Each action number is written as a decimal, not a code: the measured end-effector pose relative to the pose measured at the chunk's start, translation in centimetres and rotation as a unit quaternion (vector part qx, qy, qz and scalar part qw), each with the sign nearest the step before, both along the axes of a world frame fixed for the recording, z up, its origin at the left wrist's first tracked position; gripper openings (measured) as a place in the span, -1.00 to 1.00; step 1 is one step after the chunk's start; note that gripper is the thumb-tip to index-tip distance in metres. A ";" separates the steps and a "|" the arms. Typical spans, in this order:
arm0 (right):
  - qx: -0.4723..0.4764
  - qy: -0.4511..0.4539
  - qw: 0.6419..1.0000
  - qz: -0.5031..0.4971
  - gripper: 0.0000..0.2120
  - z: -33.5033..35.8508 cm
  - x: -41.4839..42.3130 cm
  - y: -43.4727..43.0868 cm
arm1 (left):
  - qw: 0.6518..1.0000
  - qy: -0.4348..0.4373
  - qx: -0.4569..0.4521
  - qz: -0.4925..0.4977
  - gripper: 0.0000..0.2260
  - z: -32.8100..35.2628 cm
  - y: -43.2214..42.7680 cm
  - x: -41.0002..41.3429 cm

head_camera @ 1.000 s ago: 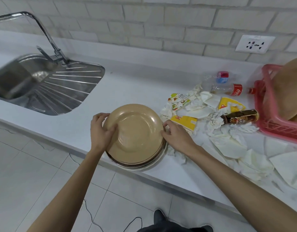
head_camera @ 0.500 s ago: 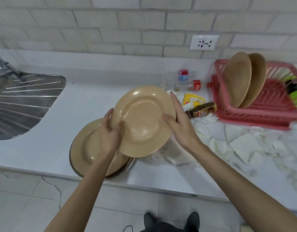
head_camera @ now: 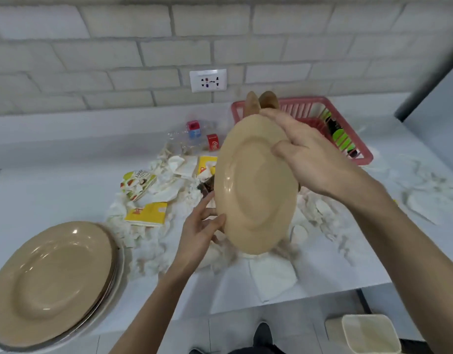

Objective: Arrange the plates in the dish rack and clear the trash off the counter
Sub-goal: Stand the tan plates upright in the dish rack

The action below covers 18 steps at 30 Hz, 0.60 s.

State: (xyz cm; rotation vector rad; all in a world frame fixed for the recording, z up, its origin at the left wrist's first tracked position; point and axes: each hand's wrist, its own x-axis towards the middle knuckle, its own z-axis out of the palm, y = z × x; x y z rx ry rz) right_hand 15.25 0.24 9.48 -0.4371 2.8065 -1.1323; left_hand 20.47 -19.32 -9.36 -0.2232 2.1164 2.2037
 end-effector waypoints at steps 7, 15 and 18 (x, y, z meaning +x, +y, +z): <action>0.093 -0.023 0.995 -0.024 -0.45 3.1 -2.2 8.3 | 0.995 -0.005 -0.023 -0.093 -0.59 0.7 8.7 -1.9; 0.116 0.025 0.991 -0.069 -0.44 4.0 -7.5 14.1 | 0.991 0.016 -0.044 -0.127 -0.55 1.2 16.2 -5.1; 0.113 0.065 0.989 -0.077 -0.46 2.9 -10.0 14.0 | 0.991 0.032 -0.050 -0.119 -0.53 1.6 17.8 -6.2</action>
